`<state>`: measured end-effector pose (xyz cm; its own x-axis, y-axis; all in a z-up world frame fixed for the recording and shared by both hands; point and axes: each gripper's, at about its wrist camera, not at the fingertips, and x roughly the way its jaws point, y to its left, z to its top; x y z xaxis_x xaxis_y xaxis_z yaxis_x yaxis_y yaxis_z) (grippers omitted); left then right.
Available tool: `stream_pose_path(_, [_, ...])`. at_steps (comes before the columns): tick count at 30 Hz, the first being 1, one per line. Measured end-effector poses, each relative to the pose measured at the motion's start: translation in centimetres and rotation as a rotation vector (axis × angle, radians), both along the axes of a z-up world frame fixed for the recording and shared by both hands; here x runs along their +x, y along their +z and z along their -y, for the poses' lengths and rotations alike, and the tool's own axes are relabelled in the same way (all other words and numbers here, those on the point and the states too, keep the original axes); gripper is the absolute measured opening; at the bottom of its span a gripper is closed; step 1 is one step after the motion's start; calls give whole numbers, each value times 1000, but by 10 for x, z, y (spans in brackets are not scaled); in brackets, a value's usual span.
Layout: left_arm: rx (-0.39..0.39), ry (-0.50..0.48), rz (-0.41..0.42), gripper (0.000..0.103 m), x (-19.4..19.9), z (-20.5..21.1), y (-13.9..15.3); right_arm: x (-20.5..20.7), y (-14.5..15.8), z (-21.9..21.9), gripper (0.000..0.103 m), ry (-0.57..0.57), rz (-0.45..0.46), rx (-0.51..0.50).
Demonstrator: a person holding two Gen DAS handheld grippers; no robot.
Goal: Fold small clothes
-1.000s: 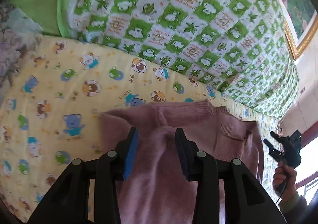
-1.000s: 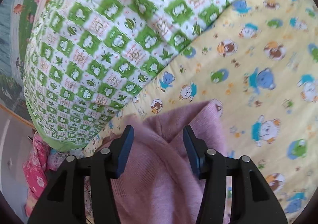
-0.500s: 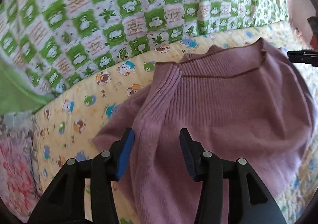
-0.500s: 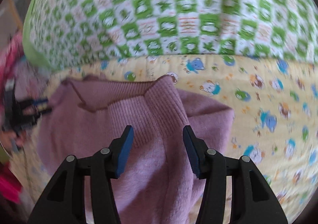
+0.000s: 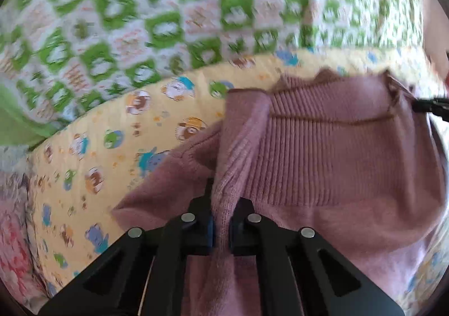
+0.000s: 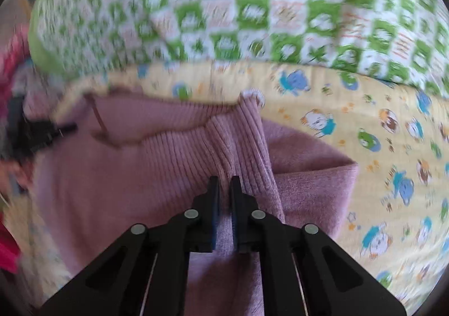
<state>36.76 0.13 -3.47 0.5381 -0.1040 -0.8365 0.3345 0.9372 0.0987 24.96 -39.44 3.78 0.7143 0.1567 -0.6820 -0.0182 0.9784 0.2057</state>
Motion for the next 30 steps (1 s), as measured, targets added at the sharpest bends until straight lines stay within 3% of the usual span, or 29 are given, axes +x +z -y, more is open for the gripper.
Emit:
stream_pose_path(4, [-145, 59, 52, 4, -19, -32, 42, -35, 34, 43, 7, -114, 135, 200])
stream_pose_path(6, [-162, 79, 44, 4, -15, -41, 45, -33, 30, 60, 7, -157, 126, 235])
stream_pose_path(14, [-178, 167, -63, 6, 22, -56, -11, 8, -29, 59, 7, -242, 2, 170])
stream_pose_path(16, [-199, 182, -76, 8, 25, -60, -18, 12, -36, 61, 9, -262, -20, 178])
stream_pose_path(17, [-199, 188, -77, 13, 26, -62, -19, 13, -37, 61, 9, -266, -21, 176])
stream_pose_path(19, [-213, 209, -83, 22, 25, -68, -15, 11, -32, 59, 18, -264, -17, 173])
stream_pose_path(21, [-226, 240, -73, 33, 20, -80, -6, 3, -20, 55, 37, -273, 1, 159])
stream_pose_path(22, [-226, 253, -68, 35, 14, -83, 0, -5, -11, 54, 40, -273, 23, 148])
stream_pose_path(26, [-229, 296, -27, 39, -17, -94, 27, -41, 10, 37, 42, -237, 110, 133])
stream_pose_path(30, [-295, 287, -2, 41, -67, -83, 45, -76, -3, 17, 42, -225, 81, 104])
